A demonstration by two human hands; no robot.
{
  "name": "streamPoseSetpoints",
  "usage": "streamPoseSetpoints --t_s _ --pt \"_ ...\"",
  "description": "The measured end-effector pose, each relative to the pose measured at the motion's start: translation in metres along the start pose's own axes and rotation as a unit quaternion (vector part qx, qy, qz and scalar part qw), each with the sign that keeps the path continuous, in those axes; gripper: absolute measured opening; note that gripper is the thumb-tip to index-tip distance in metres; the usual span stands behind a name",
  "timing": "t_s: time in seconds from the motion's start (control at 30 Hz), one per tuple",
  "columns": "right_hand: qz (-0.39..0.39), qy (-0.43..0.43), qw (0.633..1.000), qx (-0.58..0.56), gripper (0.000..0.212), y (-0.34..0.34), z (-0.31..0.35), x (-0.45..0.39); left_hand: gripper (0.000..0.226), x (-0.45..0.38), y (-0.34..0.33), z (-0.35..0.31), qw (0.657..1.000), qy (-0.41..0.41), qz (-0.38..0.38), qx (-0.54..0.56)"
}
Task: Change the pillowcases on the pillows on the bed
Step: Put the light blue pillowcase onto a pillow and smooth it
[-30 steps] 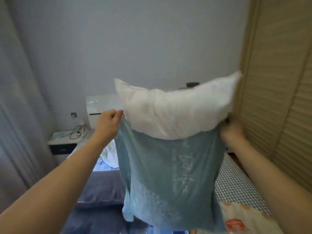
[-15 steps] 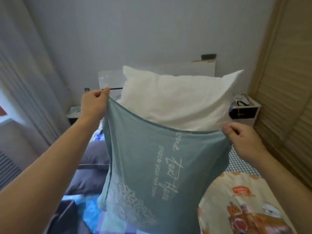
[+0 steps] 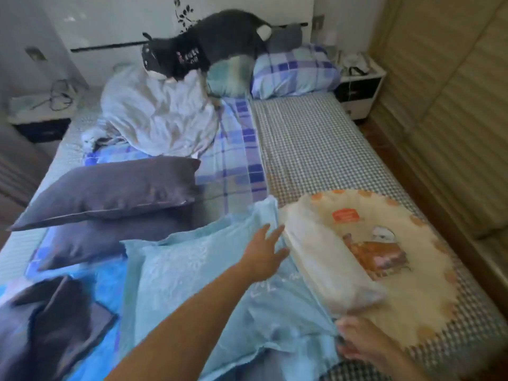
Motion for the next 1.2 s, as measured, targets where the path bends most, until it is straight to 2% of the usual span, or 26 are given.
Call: streamPoseSetpoints --t_s 0.07,0.13,0.2,0.23,0.3,0.37,0.4,0.47,0.53,0.6,0.67,0.7,0.8,0.9,0.97,1.07,1.13,1.2 --pt "0.021 -0.059 0.995 0.072 0.014 -0.005 -0.031 -0.025 0.073 0.026 -0.097 0.062 0.993 0.049 0.07 -0.081" --pt "-0.093 -0.045 0.988 0.118 0.024 0.016 -0.019 -0.047 0.071 0.064 -0.142 0.122 0.986 0.1 0.087 -0.099" --pt "-0.162 0.021 0.982 0.095 0.014 0.019 0.028 -0.057 0.079 0.093 -0.143 0.16 0.984 0.132 0.063 -0.098" --pt "-0.178 0.052 0.978 0.092 0.016 0.02 0.056 -0.07 0.082 0.102 -0.136 0.174 0.983 0.152 0.051 -0.086" --pt "-0.169 0.08 0.978 0.091 0.033 0.013 0.106 -0.115 0.09 0.113 -0.116 0.194 0.981 0.181 0.013 -0.068" --pt "-0.159 0.067 0.982 0.079 0.047 0.001 0.147 -0.163 0.098 0.113 -0.099 0.205 0.978 0.195 -0.015 -0.071" --pt "-0.137 0.079 0.984 0.082 0.049 -0.009 0.168 -0.183 0.096 0.109 -0.09 0.208 0.976 0.201 -0.021 -0.076" --pt "-0.144 0.122 0.97 0.151 0.038 -0.014 0.211 -0.203 0.086 0.093 -0.079 0.211 0.973 0.209 -0.025 -0.091" --pt "-0.236 0.153 0.92 0.274 0.028 0.021 0.238 -0.203 0.075 0.072 -0.075 0.216 0.972 0.218 -0.017 -0.082" --pt "-0.327 0.104 0.89 0.301 0.025 0.079 0.224 -0.207 0.067 0.055 -0.082 0.224 0.965 0.251 0.019 -0.071" --pt "-0.344 0.067 0.898 0.265 0.024 0.111 0.2 -0.215 0.065 0.041 -0.084 0.224 0.957 0.276 0.039 -0.078" --pt "-0.344 0.095 0.901 0.248 0.022 0.113 0.201 -0.216 0.065 0.038 -0.085 0.225 0.955 0.289 0.044 -0.059" --pt "-0.329 0.17 0.91 0.183 0.022 0.087 0.21 -0.19 0.068 0.036 -0.093 0.226 0.953 0.295 0.061 -0.03" --pt "-0.255 0.133 0.945 0.155 0.037 0.037 0.158 -0.172 0.077 0.032 -0.1 0.216 0.957 0.272 0.052 -0.085" --pt "-0.207 0.115 0.951 0.198 0.032 0.014 0.118 -0.159 0.072 0.026 -0.101 0.211 0.959 0.266 0.03 -0.088" --pt "-0.311 0.108 0.913 0.243 0.032 0.071 0.092 -0.145 0.063 0.006 -0.106 0.199 0.965 0.227 0.053 -0.117" --pt "-0.342 0.1 0.902 0.245 0.029 0.094 0.087 -0.147 0.063 -0.004 -0.109 0.194 0.962 0.23 0.081 -0.12" --pt "-0.352 0.118 0.897 0.239 0.023 0.089 0.093 -0.154 0.062 -0.008 -0.102 0.2 0.961 0.255 0.065 -0.081"
Point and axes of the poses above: each hand's wrist, its own x-axis away from the middle knuckle, its own y-axis out of the back of the hand, z = x × y, the point moved 10 cm from there along -x, towards the middle knuckle, and after that the axes turned 12 degrees about z, right-handed, at the moved point
